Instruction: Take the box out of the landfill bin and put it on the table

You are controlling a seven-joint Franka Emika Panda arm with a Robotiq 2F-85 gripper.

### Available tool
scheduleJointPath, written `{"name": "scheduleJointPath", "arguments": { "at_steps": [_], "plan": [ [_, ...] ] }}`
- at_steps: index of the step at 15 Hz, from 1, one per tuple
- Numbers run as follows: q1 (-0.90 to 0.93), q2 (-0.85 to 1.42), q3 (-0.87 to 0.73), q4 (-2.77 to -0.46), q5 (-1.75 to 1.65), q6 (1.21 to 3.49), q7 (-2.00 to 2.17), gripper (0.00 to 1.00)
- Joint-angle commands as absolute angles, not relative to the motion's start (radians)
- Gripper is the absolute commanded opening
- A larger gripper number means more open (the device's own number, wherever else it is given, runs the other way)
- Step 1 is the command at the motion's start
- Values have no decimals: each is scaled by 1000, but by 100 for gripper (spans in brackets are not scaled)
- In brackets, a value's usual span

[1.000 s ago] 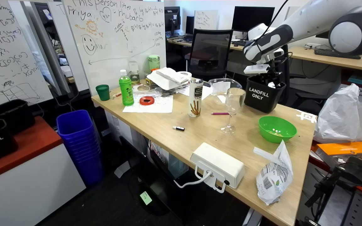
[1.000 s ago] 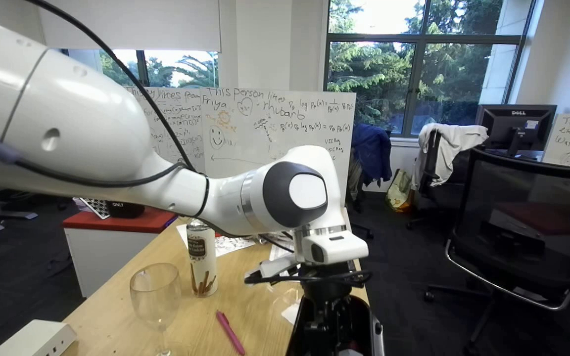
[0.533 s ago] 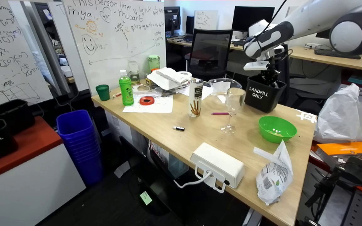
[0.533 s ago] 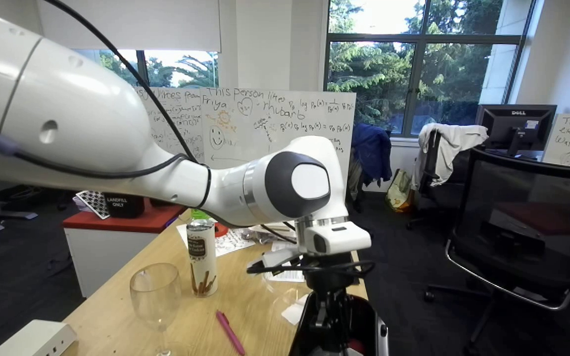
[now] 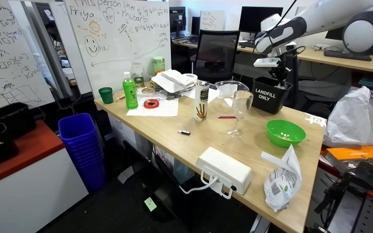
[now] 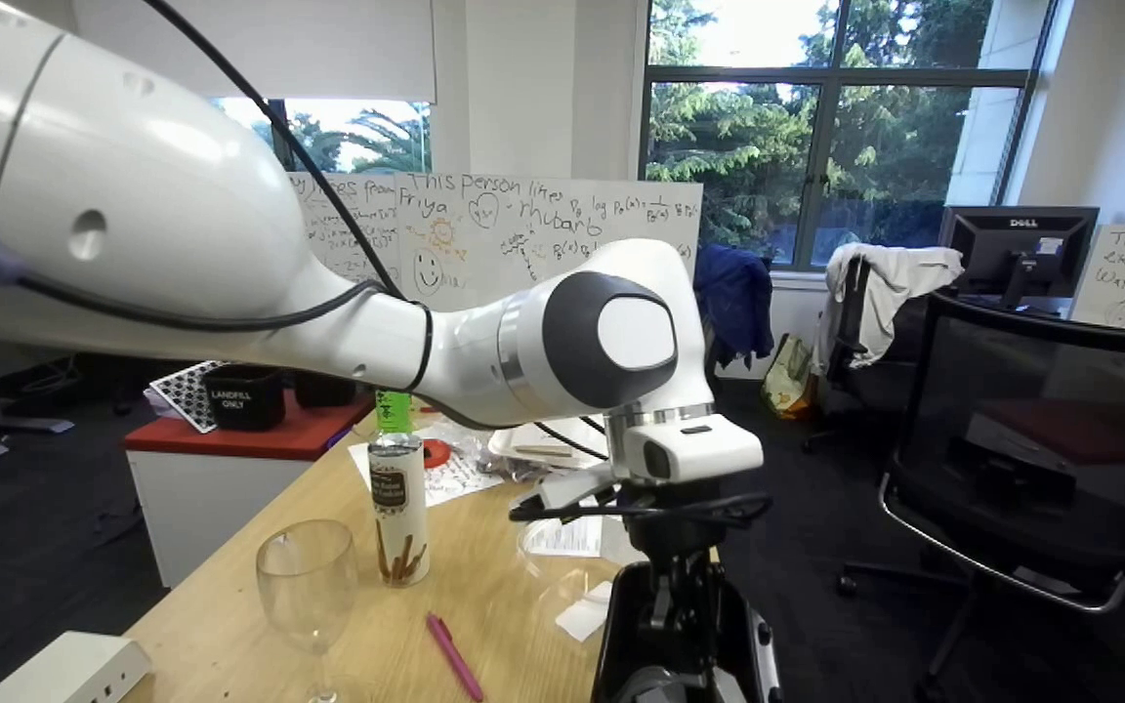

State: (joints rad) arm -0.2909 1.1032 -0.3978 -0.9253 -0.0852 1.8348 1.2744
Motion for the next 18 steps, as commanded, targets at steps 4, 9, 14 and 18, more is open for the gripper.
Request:
{"name": "scheduleJointPath", "arguments": {
  "at_steps": [4,9,14,18],
  "plan": [
    [-315,1022,-367,-960,-36,1840,1203,0],
    [-323,938,-356,-1021,4,1873,1083,0],
    [-321,831,-362,-1133,32,1944,990,0],
    [-325,731,-361,-1244,66,2037,959,0]
  ]
}}
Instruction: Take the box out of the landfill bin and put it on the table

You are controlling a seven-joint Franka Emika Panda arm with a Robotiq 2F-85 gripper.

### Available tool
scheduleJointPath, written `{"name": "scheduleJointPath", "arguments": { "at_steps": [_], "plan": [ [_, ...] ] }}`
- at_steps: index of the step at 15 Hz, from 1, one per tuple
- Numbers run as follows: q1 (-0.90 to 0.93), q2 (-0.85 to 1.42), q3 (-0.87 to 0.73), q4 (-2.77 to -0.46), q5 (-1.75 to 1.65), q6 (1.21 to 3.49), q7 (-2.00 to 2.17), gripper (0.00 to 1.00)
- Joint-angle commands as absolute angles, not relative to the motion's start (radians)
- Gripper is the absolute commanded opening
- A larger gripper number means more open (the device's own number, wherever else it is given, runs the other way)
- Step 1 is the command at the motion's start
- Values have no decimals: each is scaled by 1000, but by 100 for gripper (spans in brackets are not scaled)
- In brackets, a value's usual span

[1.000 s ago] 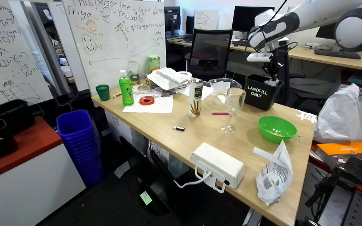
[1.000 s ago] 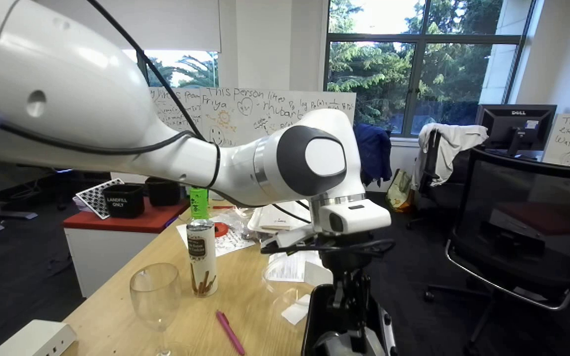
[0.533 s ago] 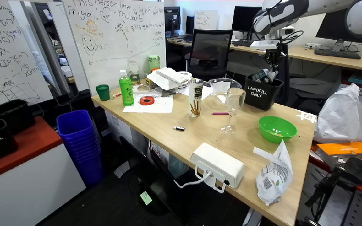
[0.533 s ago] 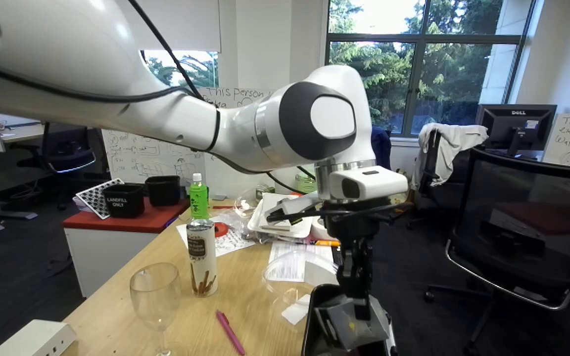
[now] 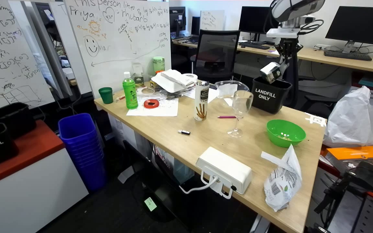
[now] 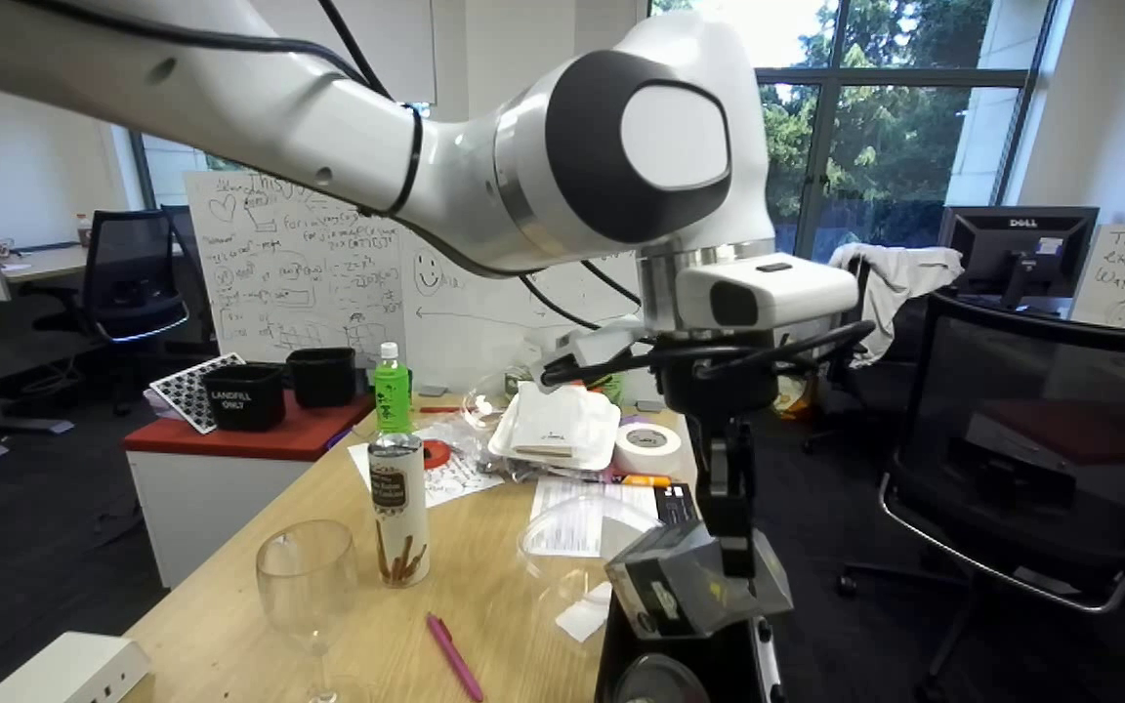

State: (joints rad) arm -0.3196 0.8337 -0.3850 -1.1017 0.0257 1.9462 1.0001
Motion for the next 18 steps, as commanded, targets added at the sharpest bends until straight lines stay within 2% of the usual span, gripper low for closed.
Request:
{"name": "scheduleJointPath", "arguments": {
  "at_steps": [1,10,18],
  "plan": [
    [-325,707,-363,-1273,74,2059,955,0],
    [-273,556,-344,-1540,127,2056,1024,0],
    [-43,469,-401,-1784,-63,2120,1602,0]
  ]
}}
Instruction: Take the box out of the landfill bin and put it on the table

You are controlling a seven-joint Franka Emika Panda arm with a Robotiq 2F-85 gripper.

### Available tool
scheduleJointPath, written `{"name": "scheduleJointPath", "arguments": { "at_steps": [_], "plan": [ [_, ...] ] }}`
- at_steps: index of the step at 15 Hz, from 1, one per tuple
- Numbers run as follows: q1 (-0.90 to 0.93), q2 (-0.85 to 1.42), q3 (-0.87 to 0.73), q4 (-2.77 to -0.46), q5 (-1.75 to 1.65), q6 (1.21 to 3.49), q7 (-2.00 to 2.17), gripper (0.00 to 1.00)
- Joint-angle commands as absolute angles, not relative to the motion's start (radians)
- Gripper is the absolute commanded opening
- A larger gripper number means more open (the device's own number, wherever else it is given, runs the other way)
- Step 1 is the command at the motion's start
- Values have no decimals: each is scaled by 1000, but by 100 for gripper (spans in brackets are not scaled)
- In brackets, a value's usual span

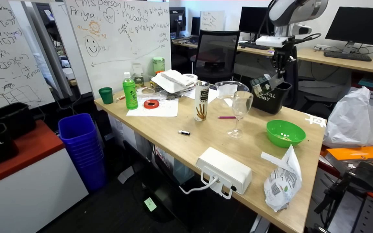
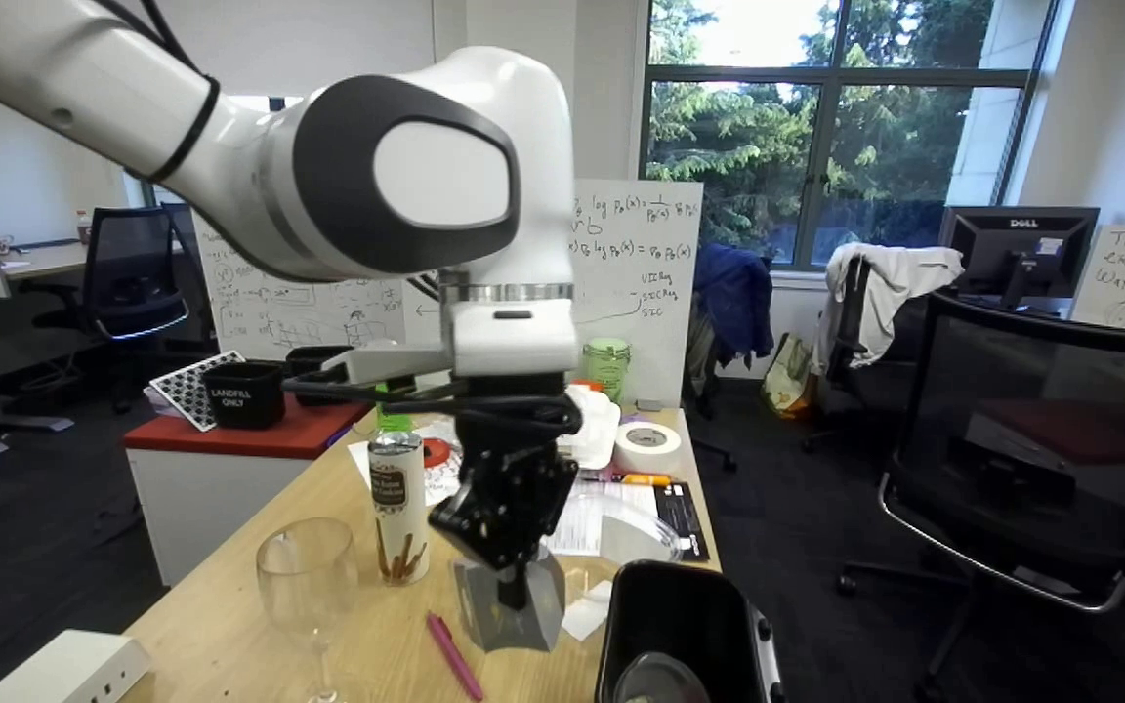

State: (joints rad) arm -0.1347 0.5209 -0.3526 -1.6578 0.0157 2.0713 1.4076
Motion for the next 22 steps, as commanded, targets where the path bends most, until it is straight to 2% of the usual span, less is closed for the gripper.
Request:
{"name": "scheduleJointPath", "arguments": {
  "at_steps": [1,7,15,16,19,20,21,22],
  "plan": [
    [-4,462,-412,-1824,-99,2119,1686,0],
    [84,491,-394,-1903,-282,2116,2185,0],
    [144,666,-366,-1772,-489,1960,2669,0],
    [276,723,-522,-1729,-402,1960,2598,0],
    [330,795,-595,-1641,-393,1911,2598,0],
    [347,814,-617,-1617,-384,1893,2599,9],
    [350,822,-618,-1604,-390,1874,2604,27],
    [343,824,-606,-1595,-402,1855,2606,32]
  ]
}}
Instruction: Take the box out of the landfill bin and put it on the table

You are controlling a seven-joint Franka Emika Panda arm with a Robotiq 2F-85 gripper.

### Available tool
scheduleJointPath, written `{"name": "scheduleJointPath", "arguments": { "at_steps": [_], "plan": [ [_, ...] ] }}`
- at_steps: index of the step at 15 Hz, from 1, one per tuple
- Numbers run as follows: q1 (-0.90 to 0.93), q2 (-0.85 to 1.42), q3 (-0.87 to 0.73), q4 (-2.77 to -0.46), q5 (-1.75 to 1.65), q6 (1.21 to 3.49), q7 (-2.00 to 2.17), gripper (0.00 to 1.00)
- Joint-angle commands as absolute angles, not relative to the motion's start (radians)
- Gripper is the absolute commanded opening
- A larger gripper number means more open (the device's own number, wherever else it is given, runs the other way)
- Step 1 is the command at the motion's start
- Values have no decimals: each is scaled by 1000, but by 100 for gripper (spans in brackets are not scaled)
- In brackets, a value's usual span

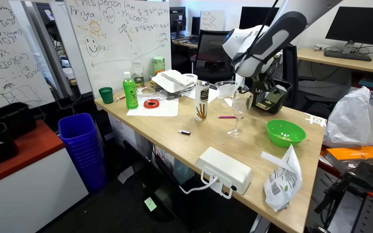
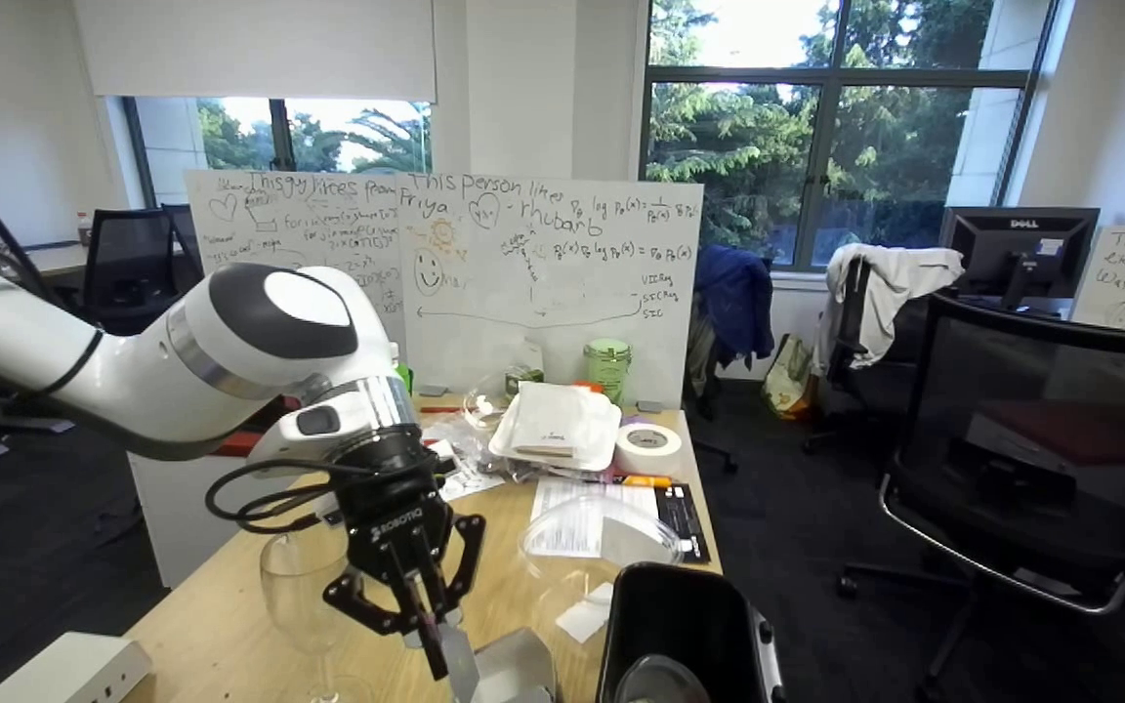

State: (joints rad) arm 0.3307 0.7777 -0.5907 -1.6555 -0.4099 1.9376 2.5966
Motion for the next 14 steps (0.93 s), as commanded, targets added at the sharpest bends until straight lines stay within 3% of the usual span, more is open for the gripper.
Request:
{"name": "scheduleJointPath", "arguments": {
  "at_steps": [1,9,12,14],
  "plan": [
    [341,831,-599,-1587,-403,1834,2601,41],
    [195,825,-416,-1506,-497,1723,2634,97],
    [222,838,-461,-1504,-458,1727,2617,100],
    [176,816,-402,-1512,-512,1705,2629,100]
  ]
}}
